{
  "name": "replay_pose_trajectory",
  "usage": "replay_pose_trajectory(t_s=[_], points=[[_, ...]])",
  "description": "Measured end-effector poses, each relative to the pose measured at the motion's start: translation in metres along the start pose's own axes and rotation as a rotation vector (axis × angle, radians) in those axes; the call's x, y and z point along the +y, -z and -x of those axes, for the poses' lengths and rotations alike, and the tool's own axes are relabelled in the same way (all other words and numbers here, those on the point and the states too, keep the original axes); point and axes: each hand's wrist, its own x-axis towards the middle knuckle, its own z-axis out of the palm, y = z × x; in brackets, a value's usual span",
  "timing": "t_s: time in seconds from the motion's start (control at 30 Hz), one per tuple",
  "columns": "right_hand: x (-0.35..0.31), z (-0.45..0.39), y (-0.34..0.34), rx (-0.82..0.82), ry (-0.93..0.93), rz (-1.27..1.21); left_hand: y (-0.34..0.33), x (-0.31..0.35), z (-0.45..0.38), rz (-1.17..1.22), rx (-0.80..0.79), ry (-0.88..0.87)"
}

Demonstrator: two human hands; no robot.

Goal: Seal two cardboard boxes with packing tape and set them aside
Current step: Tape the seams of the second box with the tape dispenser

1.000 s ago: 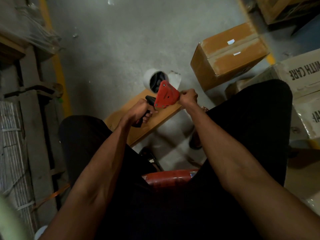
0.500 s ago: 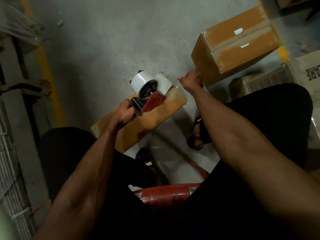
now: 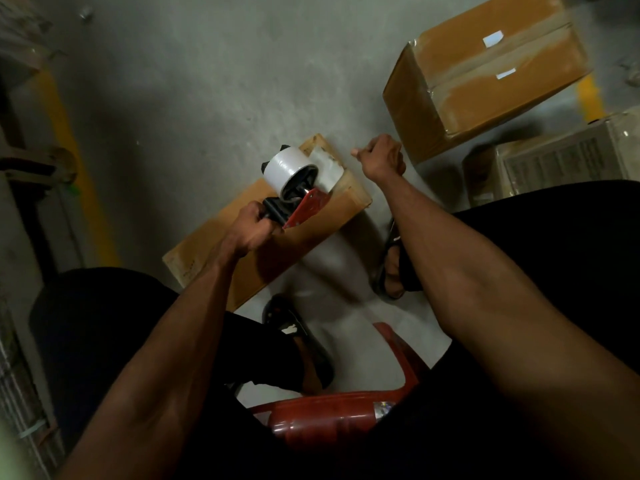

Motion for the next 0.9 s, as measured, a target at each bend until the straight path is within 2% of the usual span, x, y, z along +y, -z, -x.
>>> replay_pose_trajectory(t_s=[0.4, 0.67, 0.77, 0.83, 0.9], points=[[0.010, -0.020, -0.025, -0.076, -0.110, -0.058, -0.004, 0.000, -0.012, -0.087, -0.003, 0.011], [0.031, -0.019, -0.048, -0.140, -0.312, -0.425, -0.008, 0.000, -0.015, -0.136, -0.014, 0.039], [0.029, -0.013, -0.048, -0.103, -0.381, -0.493, -0.007, 0.000, -0.016, -0.155, -0.012, 0.041], [0.028, -0.009, -0.048, -0.049, -0.347, -0.447, -0.007, 0.001, -0.014, -0.172, -0.017, 0.042], [0.023, -0.002, -0.049, 0.015, -0.190, -0.320, -0.009, 0.004, -0.014, -0.194, -0.011, 0.047]])
